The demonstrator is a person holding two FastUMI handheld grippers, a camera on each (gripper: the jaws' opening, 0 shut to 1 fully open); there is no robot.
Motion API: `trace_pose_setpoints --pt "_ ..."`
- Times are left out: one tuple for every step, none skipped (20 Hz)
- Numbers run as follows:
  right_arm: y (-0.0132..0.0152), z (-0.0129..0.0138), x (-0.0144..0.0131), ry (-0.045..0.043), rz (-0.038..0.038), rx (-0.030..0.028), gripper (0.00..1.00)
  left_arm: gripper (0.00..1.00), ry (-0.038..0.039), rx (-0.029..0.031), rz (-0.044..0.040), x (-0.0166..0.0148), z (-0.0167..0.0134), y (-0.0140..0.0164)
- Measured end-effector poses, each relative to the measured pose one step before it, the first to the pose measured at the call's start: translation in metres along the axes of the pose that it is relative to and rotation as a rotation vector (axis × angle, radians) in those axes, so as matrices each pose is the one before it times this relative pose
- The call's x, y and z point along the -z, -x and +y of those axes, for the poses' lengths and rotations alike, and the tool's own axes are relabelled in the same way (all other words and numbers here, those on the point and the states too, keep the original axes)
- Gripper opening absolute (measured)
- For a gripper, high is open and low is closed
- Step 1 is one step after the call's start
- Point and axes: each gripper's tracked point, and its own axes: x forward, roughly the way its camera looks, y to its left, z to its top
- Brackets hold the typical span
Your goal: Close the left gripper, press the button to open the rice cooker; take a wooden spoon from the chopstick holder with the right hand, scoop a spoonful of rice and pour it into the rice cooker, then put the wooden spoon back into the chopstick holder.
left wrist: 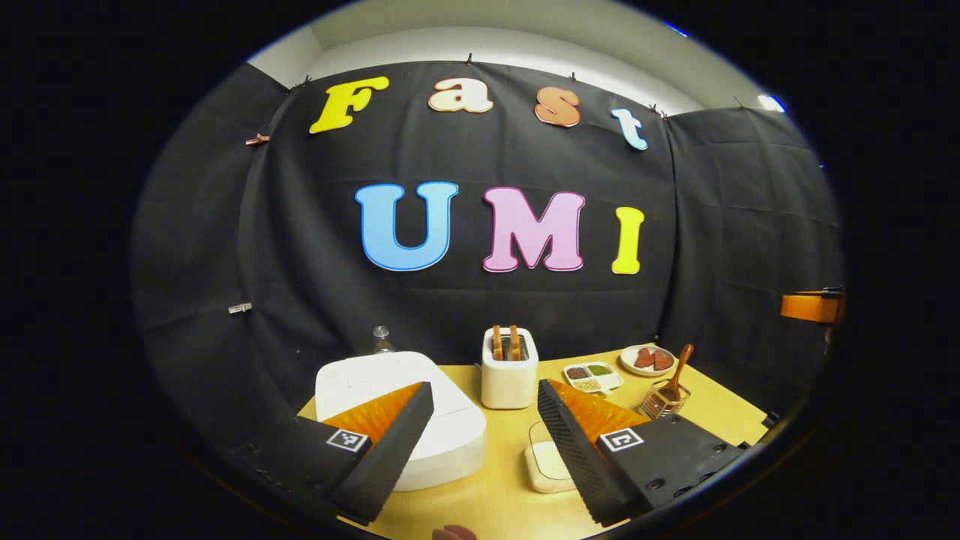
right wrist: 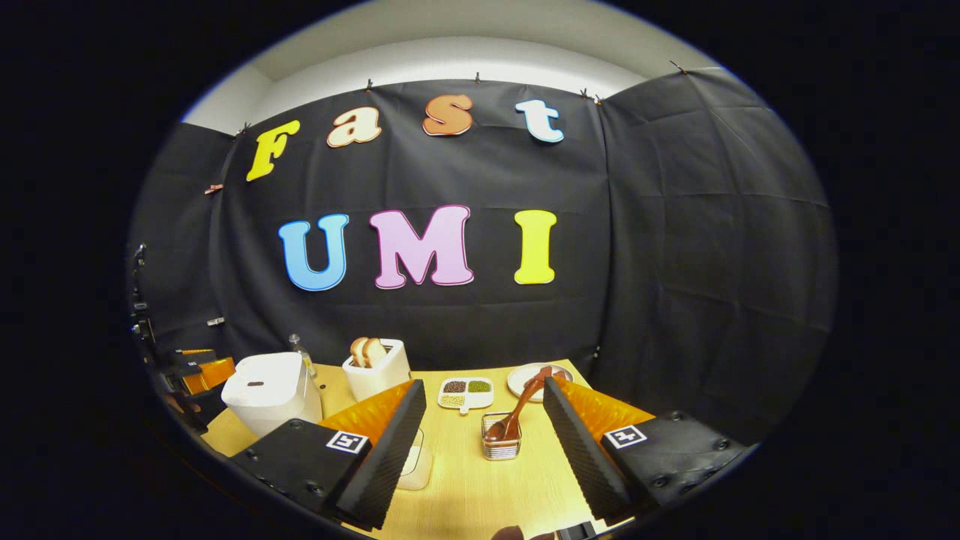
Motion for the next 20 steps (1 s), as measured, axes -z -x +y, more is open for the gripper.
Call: trace_pose_setpoints --pt "-0.00179 0.00857 -0.00321 0.00967 -0.00758 -0.01337 0.98 0.96 -0.00256 0.01089 -0.00711 -0.00285 -0.00589 0.00642" --pt "-0.00164 0.00625 -0.00113 0.00604 -0.00415 -0.00981 0.98 0.96 -0.00691 0.00652 -0.01057 -0.00414 -0.00393 0.00699" --pt "-0.00136 0.00671 -0.00157 0.00625 -0.00282 -0.0117 0.98 0.96 -0.00595 0.00793 -0.00963 -0.00381 -0.00452 0.00637" --pt "-0.00114 0.00612 -0.00102 0.00598 -0.00477 -0.01096 0.98 0.96 -0.00183 0.00766 -0.00842 -0.0038 -0.00398 0.00541" --pt "-0.00018 0.00565 -0.00183 0.00683 -0.00453 -0.00942 0.98 0.96 -0.00289 0.00459 -0.00699 -0.00268 -0.00341 0.00488" --pt "-0.00089 0.00547 -0.0006 0.00539 -0.00204 -0.01143 0.98 0.96 -0.00263 0.0024 -0.00404 -0.00231 -0.00166 0.00462" --pt "-0.00038 0.00349 0.00043 0.01063 -0.00395 -0.00302 0.98 0.96 -0.00215 0.00526 -0.00476 -0.00192 -0.00122 0.00402" --pt "-0.0002 0.00229 -0.0006 0.01265 -0.00193 -0.00197 0.98 0.96 0.00013 0.00253 -0.00153 -0.0013 -0.00142 0.00353" --pt "0.00067 0.00193 0.0013 0.01076 0.00202 -0.00123 0.98 0.96 0.00265 -0.00221 -0.00251 -0.00118 0.0016 0.003" --pt "0.00031 0.00238 0.00119 0.00692 0.0015 -0.00143 0.98 0.96 0.00565 -0.00294 -0.00367 -0.00166 0.00124 0.00164" --pt "-0.00011 0.00301 -0.00031 0.00207 0.0009 -0.00246 0.98 0.96 0.00584 -0.00118 -0.00252 -0.00078 0.00012 0.00034" --pt "0.00068 0.00224 -0.00038 -0.0014 -0.0011 -0.00116 0.98 0.96 0.00054 -0.0024 -0.00268 -0.00163 0.00058 0.00137" --pt "0.00087 0.00181 0.00016 -0.00417 0.00203 -0.00251 0.98 0.96 -0.0018 -0.00336 -0.00084 -0.00112 0.00156 0.00094" --pt "0.00165 0.00136 -0.00001 -0.00518 0.00025 -0.00214 0.98 0.96 -0.00406 0.00034 -0.00578 -0.00238 0.00045 0.00092" --pt "0.00107 0.0013 -0.00088 -0.00359 0.00126 -0.00215 0.98 0.96 -0.00666 -0.00145 -0.00793 -0.00359 0.00083 0.00021" --pt "0.00126 0.00079 -0.00028 -0.00124 0.00073 -0.00135 0.99 0.96 -0.00868 -0.00057 -0.00808 -0.00282 0.00096 0.00075" --pt "-0.00004 0.00036 0.00083 0.00115 -0.00043 0.00033 0.99 0.96 -0.0088 0.00059 -0.00242 -0.0013 0.0003 -0.00024" --pt "0.00117 0.00024 -0.00062 0.00061 -0.001 -0.00079 0.98 0.96 -0.00736 -0.00189 -0.00328 -0.00192 0.00041 0.00058" --pt "-0.00013 0.00068 -0.0013 -0.00036 -0.00214 -0.00086 0.98 0.96 -0.00232 -0.00144 -0.00251 -0.00134 0.00096 0.00009" --pt "0.0013 0.00045 0.00007 0.00177 -0.0014 -0.00049 0.98 0.96 0.00256 0.00246 -0.00055 -0.00099 -0.00107 0.0003"
